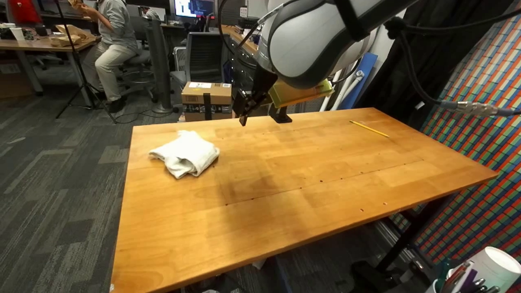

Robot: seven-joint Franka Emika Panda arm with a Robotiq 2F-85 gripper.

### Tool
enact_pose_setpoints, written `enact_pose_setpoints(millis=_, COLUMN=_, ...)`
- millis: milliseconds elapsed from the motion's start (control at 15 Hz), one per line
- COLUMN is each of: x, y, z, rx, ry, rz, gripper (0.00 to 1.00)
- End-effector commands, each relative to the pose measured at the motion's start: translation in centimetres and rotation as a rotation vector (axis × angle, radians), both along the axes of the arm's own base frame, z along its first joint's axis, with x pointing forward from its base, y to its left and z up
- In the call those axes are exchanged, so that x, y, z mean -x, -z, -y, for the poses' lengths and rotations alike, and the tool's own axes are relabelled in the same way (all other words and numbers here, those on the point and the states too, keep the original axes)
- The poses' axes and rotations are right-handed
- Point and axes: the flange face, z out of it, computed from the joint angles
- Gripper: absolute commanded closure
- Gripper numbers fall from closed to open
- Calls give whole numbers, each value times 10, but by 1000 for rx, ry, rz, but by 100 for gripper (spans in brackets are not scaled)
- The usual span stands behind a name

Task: Fold the cloth on the table

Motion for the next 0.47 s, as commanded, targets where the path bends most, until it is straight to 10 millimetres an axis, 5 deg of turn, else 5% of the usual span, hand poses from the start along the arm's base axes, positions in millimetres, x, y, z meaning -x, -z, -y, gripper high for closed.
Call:
enact_pose_setpoints(millis=0, x=1, y=0, z=2, rx=0, ry=1, rz=-3, gripper=0)
enact_pose_setpoints(millis=400, x=4, y=3, z=-4, rx=-3, ry=0, rz=-8, gripper=0)
